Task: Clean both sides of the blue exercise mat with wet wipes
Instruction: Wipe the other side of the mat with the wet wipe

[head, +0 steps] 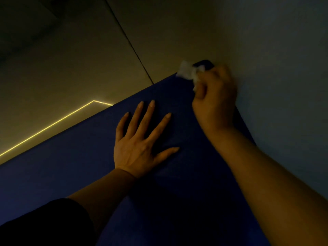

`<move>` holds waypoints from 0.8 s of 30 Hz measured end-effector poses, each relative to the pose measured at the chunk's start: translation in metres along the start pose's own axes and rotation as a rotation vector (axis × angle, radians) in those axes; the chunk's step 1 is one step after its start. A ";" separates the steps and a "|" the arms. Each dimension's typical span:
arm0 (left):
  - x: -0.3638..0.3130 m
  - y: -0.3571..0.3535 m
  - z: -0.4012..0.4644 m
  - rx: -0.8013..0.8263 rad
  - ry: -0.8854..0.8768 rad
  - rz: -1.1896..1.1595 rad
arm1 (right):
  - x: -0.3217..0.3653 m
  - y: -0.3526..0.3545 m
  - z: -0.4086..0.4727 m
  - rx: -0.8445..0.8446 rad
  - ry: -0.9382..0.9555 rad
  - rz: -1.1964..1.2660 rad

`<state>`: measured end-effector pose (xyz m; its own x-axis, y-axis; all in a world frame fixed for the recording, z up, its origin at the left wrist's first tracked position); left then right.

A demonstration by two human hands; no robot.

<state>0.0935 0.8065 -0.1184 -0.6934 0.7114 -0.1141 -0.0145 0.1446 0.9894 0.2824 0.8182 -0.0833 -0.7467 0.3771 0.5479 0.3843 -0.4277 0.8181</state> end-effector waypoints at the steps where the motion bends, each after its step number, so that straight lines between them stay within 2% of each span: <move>1: -0.001 -0.001 0.000 -0.008 -0.017 0.002 | 0.008 -0.002 -0.016 0.046 0.059 0.017; 4: -0.008 0.001 -0.001 -0.062 -0.084 -0.005 | 0.013 -0.004 -0.029 0.154 0.192 0.061; 9: -0.010 0.005 -0.002 -0.140 -0.094 -0.025 | -0.016 -0.005 0.039 0.078 0.053 0.023; 12: -0.012 0.006 -0.002 -0.145 -0.120 -0.024 | -0.017 0.005 0.012 0.020 0.069 0.097; 16: -0.015 0.004 -0.004 -0.164 -0.173 -0.030 | -0.022 0.020 -0.047 0.038 0.075 0.112; 22: -0.018 0.004 -0.005 -0.191 -0.226 -0.034 | -0.030 0.006 0.030 -0.035 -0.015 0.132; 24: -0.020 0.004 -0.004 -0.187 -0.237 -0.032 | -0.038 0.014 0.010 -0.051 -0.028 0.165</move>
<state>0.1040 0.7900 -0.1123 -0.5036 0.8523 -0.1411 -0.1811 0.0555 0.9819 0.3221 0.8063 -0.0910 -0.6601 0.3205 0.6794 0.4718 -0.5269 0.7070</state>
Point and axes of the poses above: each hand's wrist, its own z-axis towards the middle knuckle, its own y-axis out of the back of the hand, x = y × z, the point moved 8 cm from there along z, towards the middle knuckle
